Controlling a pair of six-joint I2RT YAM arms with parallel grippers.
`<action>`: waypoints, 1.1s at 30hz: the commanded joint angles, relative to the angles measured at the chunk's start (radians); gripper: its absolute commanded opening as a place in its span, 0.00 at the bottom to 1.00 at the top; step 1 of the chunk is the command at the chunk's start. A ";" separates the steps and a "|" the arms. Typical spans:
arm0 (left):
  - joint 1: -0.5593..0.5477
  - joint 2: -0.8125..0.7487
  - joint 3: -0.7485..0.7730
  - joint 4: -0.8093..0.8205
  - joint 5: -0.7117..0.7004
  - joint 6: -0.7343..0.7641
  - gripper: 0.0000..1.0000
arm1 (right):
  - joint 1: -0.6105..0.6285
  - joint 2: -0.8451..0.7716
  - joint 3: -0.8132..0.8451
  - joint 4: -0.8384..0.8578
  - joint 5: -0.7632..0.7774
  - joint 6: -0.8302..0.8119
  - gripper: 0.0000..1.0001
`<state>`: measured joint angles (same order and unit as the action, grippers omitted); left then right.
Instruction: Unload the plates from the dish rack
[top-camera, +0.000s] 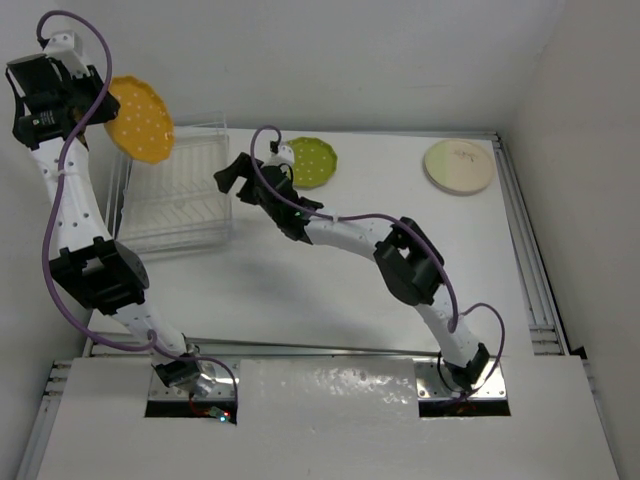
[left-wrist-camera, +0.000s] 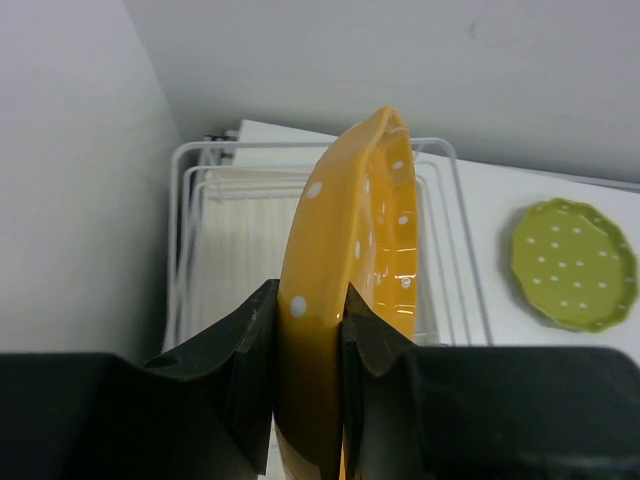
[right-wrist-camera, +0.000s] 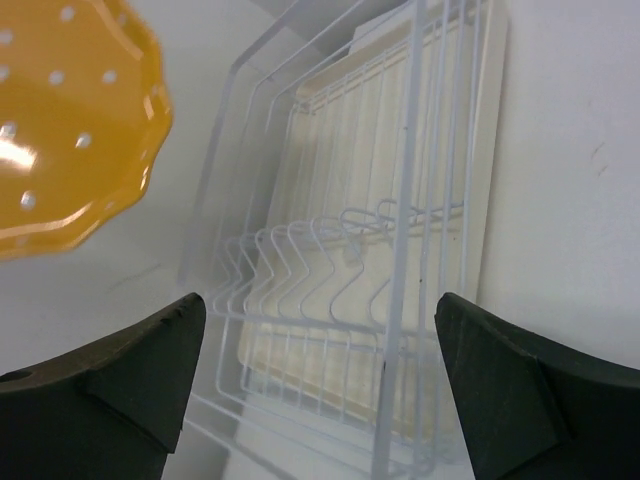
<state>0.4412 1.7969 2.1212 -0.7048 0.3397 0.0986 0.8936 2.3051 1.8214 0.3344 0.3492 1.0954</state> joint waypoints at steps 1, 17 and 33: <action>-0.021 -0.057 0.002 0.174 0.140 -0.089 0.00 | -0.013 -0.134 -0.085 0.136 -0.062 -0.254 0.96; -0.216 -0.011 -0.113 0.252 0.605 -0.181 0.00 | -0.346 -0.319 -0.108 -0.175 -0.707 -0.437 0.98; -0.295 -0.024 -0.198 0.298 0.685 -0.232 0.00 | -0.361 -0.220 -0.073 0.057 -0.851 -0.246 0.34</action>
<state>0.1501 1.8198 1.9087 -0.5266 0.9348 -0.0910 0.5388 2.1044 1.7470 0.2440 -0.4515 0.7959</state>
